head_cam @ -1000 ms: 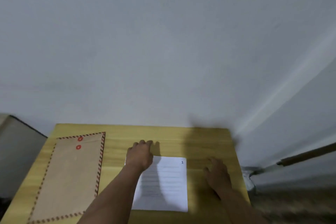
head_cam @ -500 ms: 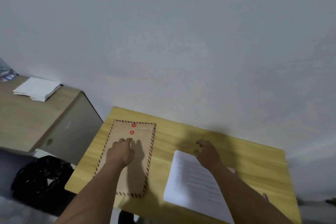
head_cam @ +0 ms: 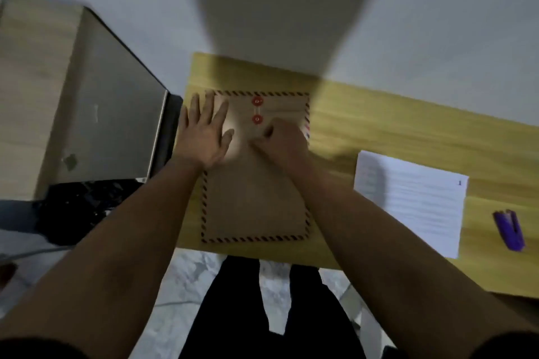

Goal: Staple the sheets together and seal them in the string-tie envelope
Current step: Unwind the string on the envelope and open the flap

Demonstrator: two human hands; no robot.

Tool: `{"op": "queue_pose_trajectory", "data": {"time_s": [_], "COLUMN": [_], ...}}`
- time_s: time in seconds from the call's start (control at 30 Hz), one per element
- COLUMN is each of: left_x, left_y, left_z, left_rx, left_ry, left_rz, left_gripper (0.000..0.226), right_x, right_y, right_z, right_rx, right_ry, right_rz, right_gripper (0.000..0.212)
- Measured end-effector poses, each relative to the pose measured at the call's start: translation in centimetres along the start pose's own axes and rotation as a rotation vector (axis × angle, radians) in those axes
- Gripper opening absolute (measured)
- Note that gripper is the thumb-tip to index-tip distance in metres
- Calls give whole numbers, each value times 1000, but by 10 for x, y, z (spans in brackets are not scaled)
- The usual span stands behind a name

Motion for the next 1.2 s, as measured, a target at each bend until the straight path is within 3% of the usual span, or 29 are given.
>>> {"op": "queue_pose_trajectory", "data": {"time_s": [0.27, 0.6, 0.7, 0.77, 0.87, 0.93, 1.0, 1.13, 1.2], "left_x": [5, -36, -52, -61, -70, -75, -79, -79, -79], "left_y": [6, -6, -13, -17, -21, -24, -26, -28, -27], "left_z": [9, 26, 31, 33, 34, 33, 32, 33, 34], "left_rx": [-45, -54, -83, -108, -133, -148, -163, -176, -180], "left_ry": [-17, 93, 106, 112, 108, 101, 100, 105, 117], "left_rz": [59, 264, 308, 314, 266, 225, 200, 173, 164], "left_gripper": [74, 73, 72, 71, 71, 70, 70, 70, 69], "right_x": [-1, -33, -19, -1, 22, 20, 4, -40, -47], "right_y": [21, 34, 45, 49, 48, 38, 26, 2, -2], "right_z": [5, -64, -83, -89, -75, -69, -68, -46, -40], "right_rx": [-5, -295, -345, -328, -121, -116, -151, 73, 95], "right_ry": [7, 349, 452, 529, 707, 615, 321, -133, -244], "right_rz": [63, 168, 103, 29, -15, -28, -41, -14, -60], "right_gripper": [16, 9, 15, 24, 23, 22, 22, 26, 30]}}
Point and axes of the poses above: each hand's wrist, its own y-axis towards the middle knuckle, its own z-axis out of the palm, x = y × z, the point moved 8 cm from there along y, towards the middle knuckle, and after that the axes turned 3 degrees about -y, right-handed, at the moved point
